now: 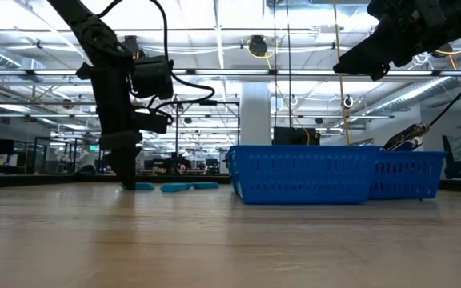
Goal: Pick & Place School Supplies
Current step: Put the left blue eraser into the bottom horizontal blue bin
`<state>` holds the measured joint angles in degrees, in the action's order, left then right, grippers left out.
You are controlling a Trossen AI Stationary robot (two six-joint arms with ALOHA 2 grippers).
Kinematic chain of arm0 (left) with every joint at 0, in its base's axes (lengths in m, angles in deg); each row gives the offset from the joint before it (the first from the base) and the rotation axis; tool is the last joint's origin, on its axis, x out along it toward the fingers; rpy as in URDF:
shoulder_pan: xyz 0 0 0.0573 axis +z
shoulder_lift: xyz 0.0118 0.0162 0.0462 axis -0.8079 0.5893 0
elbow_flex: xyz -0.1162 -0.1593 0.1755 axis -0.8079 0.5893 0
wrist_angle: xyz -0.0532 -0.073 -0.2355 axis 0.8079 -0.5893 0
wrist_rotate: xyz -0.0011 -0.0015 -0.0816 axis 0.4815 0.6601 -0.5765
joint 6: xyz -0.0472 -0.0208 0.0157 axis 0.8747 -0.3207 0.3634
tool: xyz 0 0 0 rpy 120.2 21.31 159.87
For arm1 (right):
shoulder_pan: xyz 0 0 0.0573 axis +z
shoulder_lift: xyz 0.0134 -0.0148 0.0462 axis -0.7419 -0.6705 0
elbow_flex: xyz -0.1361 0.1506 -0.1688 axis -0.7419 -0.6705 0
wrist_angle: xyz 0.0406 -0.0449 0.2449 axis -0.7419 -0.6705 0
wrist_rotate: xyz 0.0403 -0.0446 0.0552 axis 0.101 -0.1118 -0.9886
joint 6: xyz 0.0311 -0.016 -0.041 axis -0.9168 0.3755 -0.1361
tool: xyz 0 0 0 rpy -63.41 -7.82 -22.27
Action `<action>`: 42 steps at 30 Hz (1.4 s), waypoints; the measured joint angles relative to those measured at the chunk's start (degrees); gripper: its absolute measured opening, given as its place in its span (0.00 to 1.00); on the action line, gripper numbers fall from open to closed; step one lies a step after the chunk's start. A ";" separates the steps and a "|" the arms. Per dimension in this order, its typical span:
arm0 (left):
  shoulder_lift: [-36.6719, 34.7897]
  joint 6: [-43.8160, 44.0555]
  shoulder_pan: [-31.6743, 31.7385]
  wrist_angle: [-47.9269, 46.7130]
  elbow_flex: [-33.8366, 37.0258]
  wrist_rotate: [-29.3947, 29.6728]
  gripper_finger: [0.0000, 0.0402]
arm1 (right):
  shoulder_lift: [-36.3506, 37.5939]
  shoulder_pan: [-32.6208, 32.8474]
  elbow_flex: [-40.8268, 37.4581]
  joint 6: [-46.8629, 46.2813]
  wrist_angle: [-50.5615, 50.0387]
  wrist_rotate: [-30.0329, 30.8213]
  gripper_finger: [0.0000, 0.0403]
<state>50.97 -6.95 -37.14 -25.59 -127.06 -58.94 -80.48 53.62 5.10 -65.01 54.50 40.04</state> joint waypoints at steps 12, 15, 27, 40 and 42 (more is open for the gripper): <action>0.15 -4.06 0.15 -0.72 0.10 -2.71 0.60 | -0.01 0.00 0.00 -0.01 0.00 0.00 0.33; 0.19 -3.97 0.11 -0.72 0.13 -3.77 0.50 | -0.01 0.01 0.00 -0.01 0.00 0.00 0.33; 0.28 3.03 -0.38 -1.37 -1.28 -3.53 0.20 | -0.01 -0.01 0.00 -0.01 0.00 0.00 0.33; -6.44 11.24 -12.35 -0.46 -12.19 -5.51 0.22 | -0.01 -0.01 0.00 -0.01 0.22 0.02 0.33; -5.97 12.25 -14.45 -0.31 -15.55 -4.15 0.22 | 0.01 0.00 0.00 0.00 0.23 0.02 0.33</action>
<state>45.00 5.30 -51.59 -25.90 -142.61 -63.08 -80.47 53.62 5.10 -65.01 54.73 40.07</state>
